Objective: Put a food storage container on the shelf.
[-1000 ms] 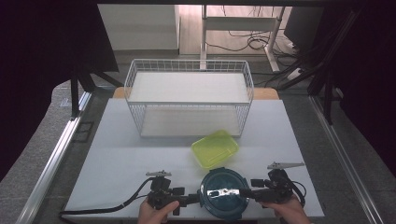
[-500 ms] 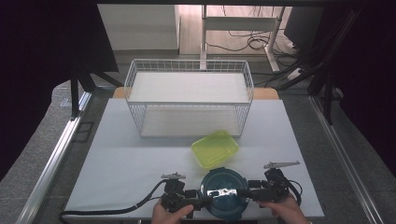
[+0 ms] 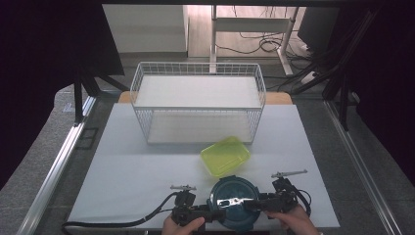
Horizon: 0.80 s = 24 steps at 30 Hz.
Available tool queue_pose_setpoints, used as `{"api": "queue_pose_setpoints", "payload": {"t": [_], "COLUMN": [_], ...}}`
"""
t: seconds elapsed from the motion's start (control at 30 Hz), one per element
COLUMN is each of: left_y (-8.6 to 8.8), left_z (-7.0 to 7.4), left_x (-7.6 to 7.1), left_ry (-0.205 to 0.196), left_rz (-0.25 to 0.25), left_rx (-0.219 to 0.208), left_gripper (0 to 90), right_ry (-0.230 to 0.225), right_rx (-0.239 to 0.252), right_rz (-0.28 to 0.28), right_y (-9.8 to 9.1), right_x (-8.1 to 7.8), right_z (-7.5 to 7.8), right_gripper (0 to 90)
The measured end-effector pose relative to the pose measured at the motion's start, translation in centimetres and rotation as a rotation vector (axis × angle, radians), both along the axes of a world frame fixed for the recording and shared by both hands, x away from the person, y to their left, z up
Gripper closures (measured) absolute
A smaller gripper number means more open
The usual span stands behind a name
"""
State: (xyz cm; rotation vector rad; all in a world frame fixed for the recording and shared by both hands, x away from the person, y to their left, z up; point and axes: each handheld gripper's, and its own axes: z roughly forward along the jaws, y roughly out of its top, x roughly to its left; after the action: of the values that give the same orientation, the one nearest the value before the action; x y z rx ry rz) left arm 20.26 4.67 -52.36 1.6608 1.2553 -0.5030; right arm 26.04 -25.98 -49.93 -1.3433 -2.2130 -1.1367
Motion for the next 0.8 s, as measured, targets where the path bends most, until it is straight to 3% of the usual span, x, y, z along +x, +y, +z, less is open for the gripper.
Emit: {"api": "queue_pose_setpoints", "payload": {"t": [0.13, 0.4, 0.8], "left_y": [0.06, 0.06, 0.15], "left_z": [-0.04, 0.05, 0.43], "left_x": [-0.06, -0.13, -0.59], "left_ry": [0.009, 0.032, 0.002], "left_rz": [0.024, 0.053, 0.087], "left_rx": [0.014, 0.002, -0.012], "left_gripper": [30.6, 33.3, 39.8], "right_ry": [0.088, 0.107, 0.094], "right_rx": [0.032, 0.014, 0.009], "right_rz": [-0.013, -0.030, -0.091], "right_y": [-0.23, -0.10, -0.25], "right_x": [0.33, 0.35, -0.29], "right_z": [-0.29, -0.03, 0.69], "right_gripper": [21.5, 22.5, 27.2]}}
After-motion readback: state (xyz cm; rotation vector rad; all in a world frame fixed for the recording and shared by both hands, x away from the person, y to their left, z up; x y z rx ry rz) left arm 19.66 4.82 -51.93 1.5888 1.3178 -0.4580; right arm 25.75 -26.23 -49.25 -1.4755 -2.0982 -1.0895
